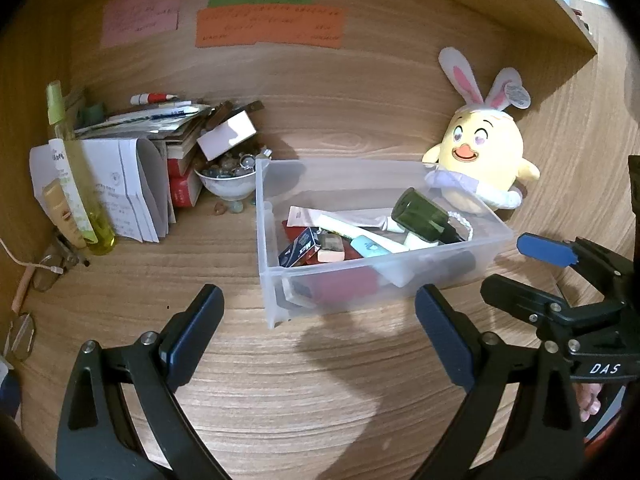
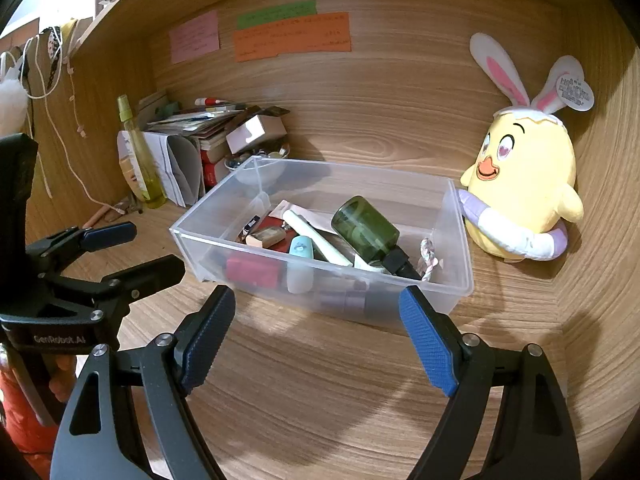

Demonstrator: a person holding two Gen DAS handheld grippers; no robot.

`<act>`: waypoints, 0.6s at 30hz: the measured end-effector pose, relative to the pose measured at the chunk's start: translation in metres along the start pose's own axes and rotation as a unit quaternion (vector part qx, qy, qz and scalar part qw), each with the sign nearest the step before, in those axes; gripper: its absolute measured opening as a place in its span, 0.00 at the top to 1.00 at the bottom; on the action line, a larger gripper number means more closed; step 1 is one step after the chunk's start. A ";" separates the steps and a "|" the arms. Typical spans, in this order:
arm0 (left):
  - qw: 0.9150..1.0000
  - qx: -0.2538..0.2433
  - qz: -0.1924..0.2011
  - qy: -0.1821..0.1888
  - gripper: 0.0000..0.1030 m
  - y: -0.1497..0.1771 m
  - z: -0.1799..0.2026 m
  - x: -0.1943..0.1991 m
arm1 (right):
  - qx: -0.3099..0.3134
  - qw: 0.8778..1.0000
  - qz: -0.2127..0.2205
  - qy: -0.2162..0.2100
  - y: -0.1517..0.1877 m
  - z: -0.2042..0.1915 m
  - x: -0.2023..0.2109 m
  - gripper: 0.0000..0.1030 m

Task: Organize objects

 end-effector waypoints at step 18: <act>1.000 0.008 -0.005 0.013 0.05 0.003 0.000 -0.005 | -0.005 1.000 0.001 -0.002 -0.002 0.005 -0.002 0.20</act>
Point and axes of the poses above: each gripper's, at about its wrist camera, not at the fingertips, and x roughly against the way its jaws point, z to its right, y to its underside, the point moved 4 cm from there along -x, roughly the way its jaws point, and after that the axes turned 13 degrees about z, right-handed, at the moved point
